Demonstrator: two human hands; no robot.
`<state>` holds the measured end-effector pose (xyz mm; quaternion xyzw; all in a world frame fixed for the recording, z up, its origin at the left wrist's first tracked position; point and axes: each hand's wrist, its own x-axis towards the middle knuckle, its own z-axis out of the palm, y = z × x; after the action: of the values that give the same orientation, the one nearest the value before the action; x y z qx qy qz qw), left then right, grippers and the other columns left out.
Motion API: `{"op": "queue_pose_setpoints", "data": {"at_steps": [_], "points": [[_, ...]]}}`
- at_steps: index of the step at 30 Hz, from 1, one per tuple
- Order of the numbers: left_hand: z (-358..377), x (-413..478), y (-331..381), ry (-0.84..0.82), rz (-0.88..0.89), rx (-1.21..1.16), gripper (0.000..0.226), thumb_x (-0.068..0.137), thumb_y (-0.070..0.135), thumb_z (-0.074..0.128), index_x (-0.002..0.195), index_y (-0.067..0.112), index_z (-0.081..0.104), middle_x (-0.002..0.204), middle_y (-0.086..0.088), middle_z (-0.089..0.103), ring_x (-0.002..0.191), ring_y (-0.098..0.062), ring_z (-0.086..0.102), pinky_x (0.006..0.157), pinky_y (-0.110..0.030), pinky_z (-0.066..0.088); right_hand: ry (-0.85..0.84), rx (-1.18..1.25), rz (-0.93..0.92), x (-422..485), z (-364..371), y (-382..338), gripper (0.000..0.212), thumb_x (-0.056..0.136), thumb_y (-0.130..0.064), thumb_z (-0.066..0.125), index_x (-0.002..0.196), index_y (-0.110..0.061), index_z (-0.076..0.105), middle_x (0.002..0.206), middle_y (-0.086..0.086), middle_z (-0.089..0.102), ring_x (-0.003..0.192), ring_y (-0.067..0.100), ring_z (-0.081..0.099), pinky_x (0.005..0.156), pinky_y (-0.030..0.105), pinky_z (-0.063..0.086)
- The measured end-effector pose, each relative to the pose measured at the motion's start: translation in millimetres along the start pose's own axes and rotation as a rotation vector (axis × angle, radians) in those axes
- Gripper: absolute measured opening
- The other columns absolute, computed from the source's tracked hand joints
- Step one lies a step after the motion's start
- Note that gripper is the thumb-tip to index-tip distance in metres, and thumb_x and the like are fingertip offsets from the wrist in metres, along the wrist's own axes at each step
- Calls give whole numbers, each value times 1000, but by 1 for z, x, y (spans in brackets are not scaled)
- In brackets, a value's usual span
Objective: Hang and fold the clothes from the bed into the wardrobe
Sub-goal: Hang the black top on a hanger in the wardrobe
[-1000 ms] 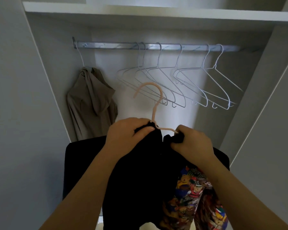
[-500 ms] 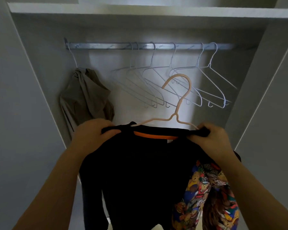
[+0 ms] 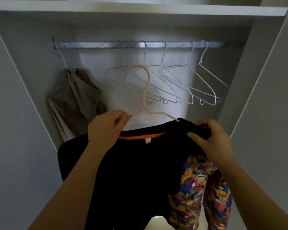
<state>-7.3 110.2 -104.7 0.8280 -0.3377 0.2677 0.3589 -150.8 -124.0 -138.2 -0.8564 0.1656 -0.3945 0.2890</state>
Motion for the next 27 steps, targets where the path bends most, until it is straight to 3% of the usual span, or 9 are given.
{"op": "queue_pose_setpoints", "data": {"at_steps": [3,6,8,10,13,16,20,23,27], "points": [[-1,4,-2,88,-32,15,20,91,27,55,95,15,69,87,-3,67,80,-22,60,68,-30,42,117,52,-67,-6,3,4,21,79,-5,70,85,-18,55,80,-18,50,73,3,49,69,-6,33],[5,6,-2,109,-116,-48,14,90,13,56,96,17,68,88,-4,65,79,-19,58,71,-30,42,107,73,-181,-8,9,2,15,81,-1,67,83,-13,58,78,-26,49,69,-13,49,66,-8,32],[7,9,-8,73,-282,-246,24,87,9,57,83,31,66,75,3,60,67,-10,53,65,-25,41,53,147,-144,-5,9,1,24,84,-1,64,77,-22,54,72,-25,53,70,-22,51,63,-6,35],[7,9,-13,64,-395,-439,37,82,5,61,67,39,65,61,8,54,57,-3,47,57,-16,37,-103,296,23,1,2,3,29,87,-6,60,72,-29,54,60,-15,59,62,-12,57,58,2,40],[8,4,-18,44,-453,-538,39,75,-1,65,62,37,66,49,12,48,49,-1,42,50,-15,35,-538,357,265,15,-13,5,24,92,-8,54,73,-22,59,60,-4,62,57,10,57,55,18,44],[16,-1,-16,21,-498,-516,41,73,-1,65,62,39,66,47,13,47,46,0,41,53,-23,35,-634,259,215,21,-9,-4,20,92,-9,53,77,-20,60,72,-6,64,66,7,58,59,11,44],[31,-6,-5,-50,-482,-531,44,72,-4,65,62,39,63,46,15,47,45,0,43,53,-21,33,-711,179,43,16,20,-35,12,94,-28,50,86,-31,58,84,-13,62,79,1,58,75,17,45],[35,-5,3,-106,-453,-513,39,73,-2,66,65,36,61,46,16,47,45,0,43,51,-16,33,-706,158,16,10,35,-47,25,97,-17,42,80,-30,56,61,-11,55,53,-4,50,55,9,39],[36,-5,6,-174,-366,-358,25,78,12,68,79,35,58,48,15,48,50,1,46,62,-21,37,-733,386,259,12,34,-45,31,93,-11,47,70,-20,65,40,-12,39,35,2,33,39,10,27]]}}
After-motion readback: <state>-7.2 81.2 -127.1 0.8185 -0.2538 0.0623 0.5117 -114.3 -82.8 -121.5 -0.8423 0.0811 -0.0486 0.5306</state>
